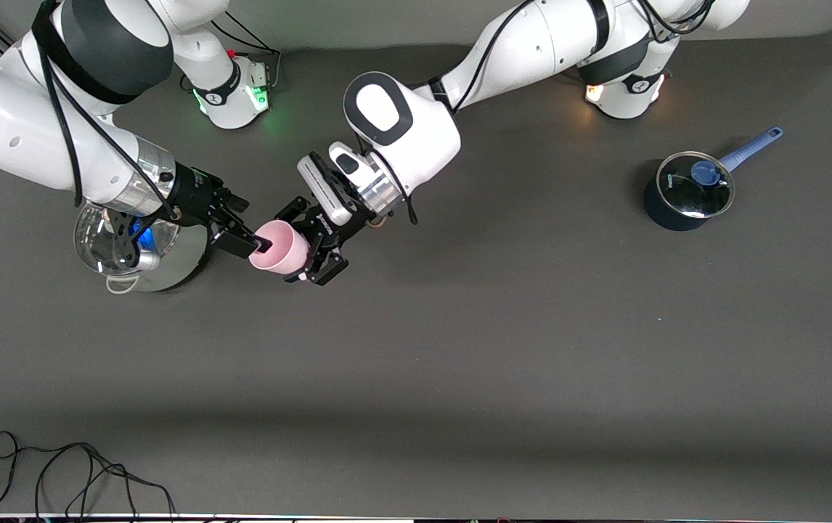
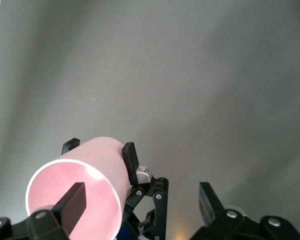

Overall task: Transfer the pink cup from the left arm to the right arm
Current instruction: 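Close the right gripper on the pink cup rim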

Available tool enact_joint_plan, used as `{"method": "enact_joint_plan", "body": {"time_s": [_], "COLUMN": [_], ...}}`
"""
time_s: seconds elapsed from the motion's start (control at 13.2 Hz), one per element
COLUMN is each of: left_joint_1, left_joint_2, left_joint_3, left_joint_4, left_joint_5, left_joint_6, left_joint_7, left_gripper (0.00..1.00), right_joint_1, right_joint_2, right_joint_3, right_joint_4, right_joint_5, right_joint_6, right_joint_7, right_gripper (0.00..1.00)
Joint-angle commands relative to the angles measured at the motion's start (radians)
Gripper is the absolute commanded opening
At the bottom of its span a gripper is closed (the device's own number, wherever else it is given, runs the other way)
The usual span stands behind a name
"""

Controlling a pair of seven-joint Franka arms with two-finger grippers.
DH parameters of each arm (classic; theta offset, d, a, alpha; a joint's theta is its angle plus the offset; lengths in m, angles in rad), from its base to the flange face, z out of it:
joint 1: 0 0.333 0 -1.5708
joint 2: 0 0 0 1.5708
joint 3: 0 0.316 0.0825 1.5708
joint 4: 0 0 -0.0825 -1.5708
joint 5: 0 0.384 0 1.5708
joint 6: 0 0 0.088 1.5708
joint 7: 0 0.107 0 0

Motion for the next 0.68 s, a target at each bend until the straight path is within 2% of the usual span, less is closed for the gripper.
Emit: {"method": "enact_joint_plan", "body": {"time_s": [0.0, 0.08, 0.38, 0.45, 0.53, 0.6], "left_joint_1": [-0.014, -0.012, -0.012, -0.012, -0.012, -0.012], "left_joint_2": [-0.014, -0.014, -0.014, -0.014, -0.014, -0.014], "left_joint_3": [0.014, 0.016, 0.017, 0.017, 0.016, 0.017], "left_joint_4": [0.002, 0.002, 0.004, 0.004, 0.004, 0.004], "left_joint_5": [0.001, 0.003, 0.026, 0.03, 0.03, 0.03], "left_joint_6": [0.013, 0.013, 0.013, 0.013, 0.011, 0.011], "left_joint_7": [-0.022, -0.022, -0.022, -0.022, -0.022, -0.022], "left_gripper": [0.0, 0.0, 0.0, 0.0, 0.0, 0.0], "right_joint_1": [0.033, 0.034, 0.034, 0.034, 0.034, 0.034], "right_joint_2": [-0.012, -0.012, -0.008, -0.008, -0.008, -0.006], "right_joint_3": [-0.011, -0.011, -0.011, -0.011, -0.011, -0.011], "right_joint_4": [-0.01, -0.006, 0.006, 0.006, 0.007, 0.012], "right_joint_5": [0.007, 0.007, -0.001, -0.001, -0.001, -0.001], "right_joint_6": [0.031, 0.031, 0.031, 0.031, 0.031, 0.031], "right_joint_7": [0.043, 0.043, 0.046, 0.046, 0.046, 0.046], "right_gripper": [0.97, 0.89, 0.36, 0.23, 0.03, 0.0]}}
